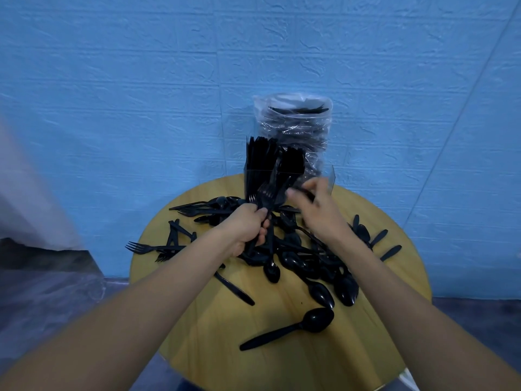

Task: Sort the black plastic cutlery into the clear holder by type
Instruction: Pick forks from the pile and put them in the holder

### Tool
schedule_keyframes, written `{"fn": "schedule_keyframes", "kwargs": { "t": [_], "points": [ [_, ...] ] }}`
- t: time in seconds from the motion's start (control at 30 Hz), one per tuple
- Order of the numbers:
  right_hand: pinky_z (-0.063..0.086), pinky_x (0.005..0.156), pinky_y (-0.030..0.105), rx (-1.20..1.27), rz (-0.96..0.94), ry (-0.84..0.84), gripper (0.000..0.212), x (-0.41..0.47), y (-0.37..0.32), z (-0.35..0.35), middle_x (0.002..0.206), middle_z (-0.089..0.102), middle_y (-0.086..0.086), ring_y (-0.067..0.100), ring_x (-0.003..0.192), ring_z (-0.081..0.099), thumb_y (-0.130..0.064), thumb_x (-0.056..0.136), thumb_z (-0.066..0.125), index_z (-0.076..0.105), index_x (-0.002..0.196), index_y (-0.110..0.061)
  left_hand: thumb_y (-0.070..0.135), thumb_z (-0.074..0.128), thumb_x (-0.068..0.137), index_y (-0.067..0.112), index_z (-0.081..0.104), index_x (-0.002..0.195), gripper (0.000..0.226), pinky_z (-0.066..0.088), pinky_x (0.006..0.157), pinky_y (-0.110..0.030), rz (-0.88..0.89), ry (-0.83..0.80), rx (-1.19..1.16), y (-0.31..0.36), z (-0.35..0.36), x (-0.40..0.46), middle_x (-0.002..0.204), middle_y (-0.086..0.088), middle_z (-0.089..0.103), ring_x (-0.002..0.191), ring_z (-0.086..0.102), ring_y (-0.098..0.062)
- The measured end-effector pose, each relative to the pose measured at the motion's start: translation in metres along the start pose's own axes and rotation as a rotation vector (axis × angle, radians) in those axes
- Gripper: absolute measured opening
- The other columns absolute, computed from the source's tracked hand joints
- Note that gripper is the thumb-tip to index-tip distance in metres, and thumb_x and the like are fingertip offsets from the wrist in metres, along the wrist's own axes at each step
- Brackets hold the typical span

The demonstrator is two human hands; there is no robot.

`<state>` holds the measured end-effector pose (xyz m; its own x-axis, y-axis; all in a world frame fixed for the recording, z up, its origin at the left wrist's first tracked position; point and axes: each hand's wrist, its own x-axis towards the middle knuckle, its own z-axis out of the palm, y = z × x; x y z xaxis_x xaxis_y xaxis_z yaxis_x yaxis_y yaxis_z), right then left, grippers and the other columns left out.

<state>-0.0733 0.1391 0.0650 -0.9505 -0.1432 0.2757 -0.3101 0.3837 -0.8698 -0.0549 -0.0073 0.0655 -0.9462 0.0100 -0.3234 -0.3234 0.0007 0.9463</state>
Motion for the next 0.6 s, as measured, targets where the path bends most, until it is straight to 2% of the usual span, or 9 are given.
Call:
{"fn": "schedule_keyframes", "kwargs": {
  "t": [0.07,0.13,0.23,0.37,0.4,0.43,0.5,0.53,0.6],
  "points": [
    [0.031,0.045,0.020,0.320,0.245,0.008,0.025,0.004,-0.009,-0.005,0.089,0.048,0.005,0.010,0.056,0.041,-0.038,0.099,0.040,0.033,0.107,-0.015,0.019,0.032,0.103,0.013,0.044,0.079,0.027,0.036,0.039,-0.016,0.086,0.036,0.102,-0.003,-0.003,0.004,0.065,0.000,0.043,0.052,0.036,-0.009],
    [0.028,0.039,0.018,0.520,0.372,0.056,0.018,0.004,-0.015,-0.001,0.079,0.043,0.006,0.010,0.049,0.037,-0.033,0.102,0.036,0.036,0.100,-0.015,0.019,0.032,0.103,0.014,0.042,0.080,0.026,0.037,0.044,-0.019,0.172,0.054,0.193,-0.006,-0.004,0.005,0.068,-0.001,0.043,0.055,0.037,-0.010],
    [0.040,0.044,0.021,0.646,0.484,0.131,0.023,0.001,-0.019,0.013,0.070,0.044,0.004,0.012,0.053,0.042,-0.025,0.102,0.041,0.044,0.084,-0.011,0.019,0.032,0.103,0.015,0.040,0.079,0.026,0.039,0.049,-0.021,0.270,0.087,0.295,-0.010,-0.004,0.002,0.070,-0.001,0.044,0.057,0.039,-0.011],
    [0.058,0.068,0.041,0.764,0.490,0.114,0.017,-0.002,-0.022,0.025,0.077,0.066,0.012,0.025,0.066,0.062,-0.019,0.093,0.059,0.062,0.084,-0.004,0.020,0.032,0.103,0.015,0.041,0.082,0.023,0.041,0.052,-0.022,0.345,0.092,0.356,-0.014,-0.004,-0.003,0.072,-0.002,0.046,0.059,0.041,-0.010],
    [0.059,0.065,0.040,0.813,0.493,0.128,0.015,-0.002,-0.023,0.027,0.081,0.068,0.013,0.025,0.066,0.064,-0.018,0.091,0.062,0.065,0.088,-0.003,0.020,0.032,0.103,0.015,0.041,0.082,0.023,0.041,0.052,-0.023,0.358,0.093,0.366,-0.015,-0.003,-0.004,0.072,-0.002,0.046,0.059,0.042,-0.010],
    [0.057,0.055,0.032,0.840,0.492,0.155,0.014,-0.003,-0.024,0.030,0.082,0.069,0.011,0.019,0.058,0.063,-0.017,0.090,0.064,0.067,0.091,-0.003,0.020,0.032,0.103,0.014,0.041,0.082,0.023,0.041,0.053,-0.024,0.371,0.098,0.379,-0.016,-0.003,-0.005,0.072,-0.002,0.047,0.059,0.042,-0.011],
    [0.040,0.037,0.018,0.773,0.463,0.237,0.011,-0.002,-0.023,0.035,0.072,0.064,0.005,0.006,0.038,0.047,-0.016,0.088,0.066,0.068,0.091,-0.005,0.021,0.032,0.102,0.013,0.040,0.082,0.023,0.042,0.054,-0.027,0.388,0.104,0.392,-0.018,-0.001,-0.007,0.073,-0.003,0.047,0.060,0.043,-0.012],
    [0.035,0.036,0.016,0.711,0.438,0.272,0.008,-0.001,-0.020,0.037,0.070,0.061,0.003,0.004,0.037,0.042,-0.015,0.088,0.067,0.067,0.089,-0.007,0.021,0.032,0.102,0.014,0.039,0.081,0.024,0.042,0.054,-0.027,0.390,0.100,0.387,-0.019,0.000,-0.008,0.072,-0.003,0.047,0.060,0.043,-0.013],
    [0.037,0.040,0.016,0.610,0.391,0.323,0.012,0.002,-0.015,0.040,0.073,0.054,0.003,0.005,0.045,0.044,-0.014,0.084,0.071,0.061,0.089,-0.009,0.022,0.032,0.102,0.015,0.038,0.079,0.025,0.040,0.051,-0.026,0.392,0.085,0.378,-0.020,0.001,-0.010,0.071,-0.002,0.046,0.057,0.042,-0.012]
  ]
}}
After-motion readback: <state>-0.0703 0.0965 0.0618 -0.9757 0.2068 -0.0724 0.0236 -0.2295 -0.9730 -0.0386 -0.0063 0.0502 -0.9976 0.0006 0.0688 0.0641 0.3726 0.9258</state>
